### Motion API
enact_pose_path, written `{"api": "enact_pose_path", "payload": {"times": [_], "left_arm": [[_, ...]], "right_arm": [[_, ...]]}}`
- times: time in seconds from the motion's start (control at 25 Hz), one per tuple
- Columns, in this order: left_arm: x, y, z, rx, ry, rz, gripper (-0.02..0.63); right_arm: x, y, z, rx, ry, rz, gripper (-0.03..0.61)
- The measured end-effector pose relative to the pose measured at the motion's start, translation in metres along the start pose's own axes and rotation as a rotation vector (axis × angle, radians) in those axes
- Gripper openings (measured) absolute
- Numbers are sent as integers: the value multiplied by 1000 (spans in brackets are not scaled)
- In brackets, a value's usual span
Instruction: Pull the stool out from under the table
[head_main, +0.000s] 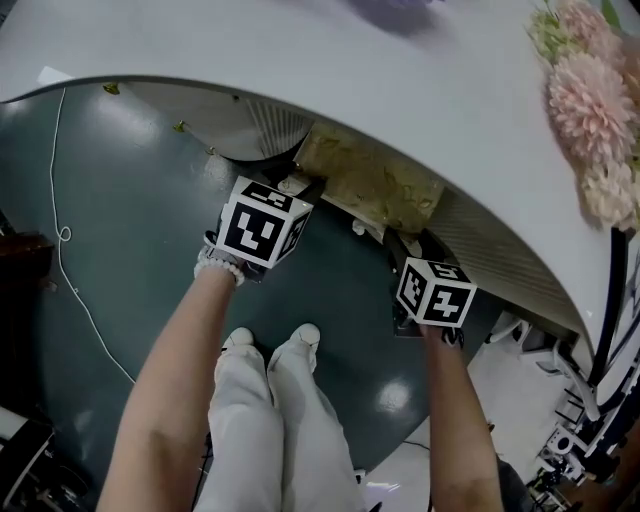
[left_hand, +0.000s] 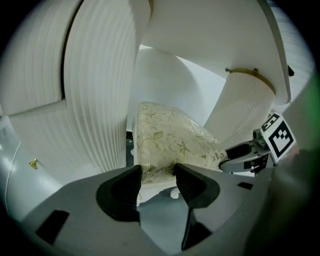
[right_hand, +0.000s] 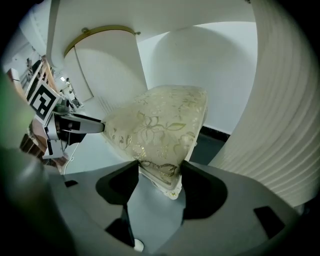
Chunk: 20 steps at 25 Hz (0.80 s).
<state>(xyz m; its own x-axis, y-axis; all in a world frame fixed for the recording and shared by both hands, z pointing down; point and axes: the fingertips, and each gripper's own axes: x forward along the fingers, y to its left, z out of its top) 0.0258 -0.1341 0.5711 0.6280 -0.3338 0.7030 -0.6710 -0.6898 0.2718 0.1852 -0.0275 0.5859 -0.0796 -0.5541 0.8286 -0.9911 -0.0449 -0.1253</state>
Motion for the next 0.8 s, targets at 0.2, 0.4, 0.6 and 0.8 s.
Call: {"api": "enact_pose_path", "payload": {"times": [0.2, 0.4, 0.6, 0.8], "left_arm": [[-15, -5, -18, -2, 15, -12, 238], [-30, -10, -38, 7, 46, -24, 236], [-43, -13, -53, 20, 70, -30, 235], [-62, -18, -76, 16, 87, -42, 233]], "right_arm": [[-11, 12, -18, 17, 11, -11, 284], [-22, 26, -40, 40, 26, -18, 284], [-32, 39, -58, 51, 44, -20, 282], [-44, 56, -81, 64, 59, -27, 281]]}}
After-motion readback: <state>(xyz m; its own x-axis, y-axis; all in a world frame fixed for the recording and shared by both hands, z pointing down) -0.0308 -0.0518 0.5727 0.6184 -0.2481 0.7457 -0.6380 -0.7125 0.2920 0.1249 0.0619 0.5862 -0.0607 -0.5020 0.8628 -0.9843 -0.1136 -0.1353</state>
